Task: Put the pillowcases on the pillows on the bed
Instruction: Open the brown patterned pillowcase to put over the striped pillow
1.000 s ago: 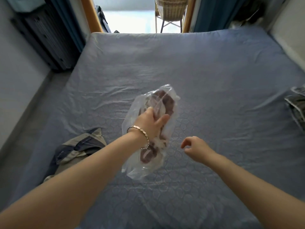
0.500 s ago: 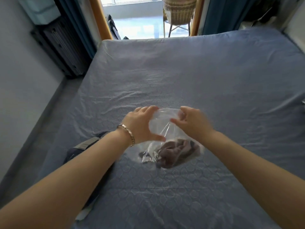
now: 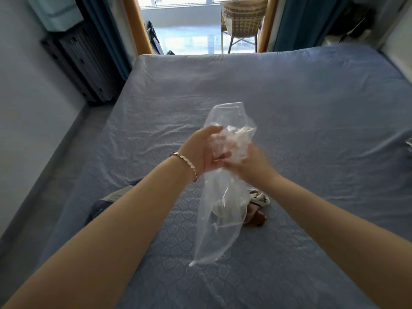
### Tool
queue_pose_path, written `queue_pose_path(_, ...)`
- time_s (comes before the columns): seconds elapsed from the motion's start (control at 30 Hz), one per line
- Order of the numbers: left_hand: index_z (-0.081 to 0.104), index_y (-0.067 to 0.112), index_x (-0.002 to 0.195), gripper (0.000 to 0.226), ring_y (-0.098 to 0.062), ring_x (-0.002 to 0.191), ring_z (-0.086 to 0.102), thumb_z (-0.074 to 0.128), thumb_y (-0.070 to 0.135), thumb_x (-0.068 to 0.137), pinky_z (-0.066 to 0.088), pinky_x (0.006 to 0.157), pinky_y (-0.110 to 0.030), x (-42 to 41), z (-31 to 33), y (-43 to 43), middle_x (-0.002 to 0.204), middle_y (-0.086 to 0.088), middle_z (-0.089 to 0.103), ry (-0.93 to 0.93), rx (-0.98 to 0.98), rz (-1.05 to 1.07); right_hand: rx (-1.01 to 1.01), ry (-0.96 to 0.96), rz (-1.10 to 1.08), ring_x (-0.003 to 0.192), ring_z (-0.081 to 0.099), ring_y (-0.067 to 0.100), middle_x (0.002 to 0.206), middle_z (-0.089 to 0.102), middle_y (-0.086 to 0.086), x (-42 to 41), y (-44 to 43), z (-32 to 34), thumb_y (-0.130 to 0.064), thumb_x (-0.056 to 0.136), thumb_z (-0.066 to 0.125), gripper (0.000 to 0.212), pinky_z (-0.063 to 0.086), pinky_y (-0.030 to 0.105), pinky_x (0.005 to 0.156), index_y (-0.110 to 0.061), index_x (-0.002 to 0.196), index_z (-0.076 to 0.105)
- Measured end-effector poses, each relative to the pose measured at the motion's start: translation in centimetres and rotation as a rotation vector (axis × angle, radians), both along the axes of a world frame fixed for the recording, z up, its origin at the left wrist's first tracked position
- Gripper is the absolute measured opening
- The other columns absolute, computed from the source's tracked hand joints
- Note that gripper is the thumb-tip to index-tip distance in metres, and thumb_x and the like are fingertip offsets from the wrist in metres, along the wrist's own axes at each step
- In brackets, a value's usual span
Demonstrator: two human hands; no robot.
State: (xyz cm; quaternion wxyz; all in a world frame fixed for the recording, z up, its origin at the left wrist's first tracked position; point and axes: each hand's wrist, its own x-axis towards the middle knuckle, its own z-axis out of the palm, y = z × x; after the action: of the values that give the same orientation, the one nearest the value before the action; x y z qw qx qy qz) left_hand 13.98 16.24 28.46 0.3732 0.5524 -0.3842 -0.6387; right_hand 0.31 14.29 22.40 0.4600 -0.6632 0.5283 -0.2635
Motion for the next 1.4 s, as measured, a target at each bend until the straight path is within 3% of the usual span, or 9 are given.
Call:
queue_pose_path(0.07,0.050,0.012,0.111,0.041,-0.015,0.086,0.061,0.062,0.037,0.081,0.051,0.073,-0.027,1.3,-1.1,-0.5,0.105,-0.005,0.055,-0.030,-0.025,0.153,0.173,-0.157,-0.216,0.058,0.056,0.017,0.068,0.058,0.003,0.2,-0.7,0.4,-0.017,0.082,0.064,0.008,0.047,0.027,0.053,-0.012,0.077,0.059)
queue_pose_path(0.2,0.015,0.022,0.146,0.128,-0.017,0.125,0.044,0.076,0.059,0.040,0.037,0.107,-0.035,3.8,-6.1,1.2,0.140,-0.002,0.041,-0.494,-0.009,-0.189,0.392,-0.398,-0.390,0.036,0.044,0.008,0.056,0.042,0.001,1.6,-2.3,1.5,-0.008,0.089,0.056,0.024,0.036,0.013,0.035,-0.014,0.067,0.048)
queue_pose_path(0.37,0.049,0.014,0.104,0.033,-0.016,0.056,0.055,0.067,0.004,0.078,0.047,0.043,-0.022,4.9,-12.7,1.9,0.082,-0.010,0.061,-0.474,0.236,0.083,0.522,-0.371,-0.196,0.076,0.061,0.013,0.090,0.061,0.005,4.0,-2.7,-1.7,-0.036,0.080,0.070,0.042,0.050,0.018,0.058,-0.005,0.105,0.054)
queue_pose_path(0.47,0.048,0.012,0.102,0.021,-0.030,0.079,0.061,0.054,0.004,0.084,0.048,0.067,-0.033,7.5,-15.5,0.2,0.106,-0.020,0.061,-0.767,0.163,0.341,0.513,-0.195,-0.192,0.105,0.057,0.021,0.124,0.049,0.006,3.0,-1.8,-5.0,-0.039,0.080,0.069,0.078,0.050,0.031,0.090,-0.007,0.140,0.031)
queue_pose_path(0.67,0.018,0.009,0.144,0.075,-0.037,0.128,0.038,0.060,0.030,0.087,0.033,0.103,-0.042,8.5,-19.3,-6.1,0.143,-0.020,0.032,-1.000,0.166,0.276,0.495,0.247,-0.322,0.090,0.055,0.022,0.089,0.059,0.010,-2.3,0.5,-15.8,-0.008,0.083,0.063,0.037,0.041,0.026,0.074,0.003,0.118,0.056)
queue_pose_path(0.77,0.000,0.008,0.148,0.095,-0.033,0.141,0.014,0.061,0.042,0.084,0.017,0.113,-0.037,6.7,-23.7,-8.1,0.154,-0.017,0.002,-1.020,0.184,0.136,0.606,0.422,-0.294,0.107,0.057,0.029,0.112,0.062,0.017,-4.2,1.8,-21.7,-0.009,0.082,0.063,0.038,0.042,0.030,0.088,-0.001,0.118,0.057)
queue_pose_path(1.07,0.056,0.007,0.115,0.036,-0.028,0.100,0.055,0.056,0.003,0.080,0.045,0.090,-0.040,-0.4,-36.3,0.6,0.113,-0.011,0.054,-0.939,-0.132,-0.299,0.217,0.656,-0.233,0.143,0.002,0.029,0.155,-0.007,0.008,-4.4,-0.5,-32.6,-0.028,0.076,0.073,0.098,0.015,0.039,0.116,-0.032,0.148,0.008)
queue_pose_path(1.23,0.038,0.013,0.136,0.061,-0.030,0.124,0.035,0.063,0.027,0.082,0.029,0.105,-0.035,-3.2,-40.1,-0.7,0.135,-0.011,0.043,-1.014,0.074,-0.236,0.078,0.679,0.047,0.135,0.031,0.024,0.137,0.046,0.007,-3.6,-4.2,-36.4,-0.037,0.083,0.062,0.046,0.025,0.036,0.106,-0.019,0.124,0.051)
queue_pose_path(1.4,0.064,0.016,0.104,0.041,-0.033,0.109,0.041,0.036,0.034,0.079,0.024,0.093,-0.034,-3.5,-39.2,-1.3,0.104,-0.011,0.062,-1.241,0.113,-0.155,-0.056,0.386,0.182,0.085,0.060,0.037,0.087,0.064,0.016,-6.7,0.3,-34.1,-0.015,0.075,0.069,0.029,0.037,0.035,0.069,-0.009,0.097,0.051)
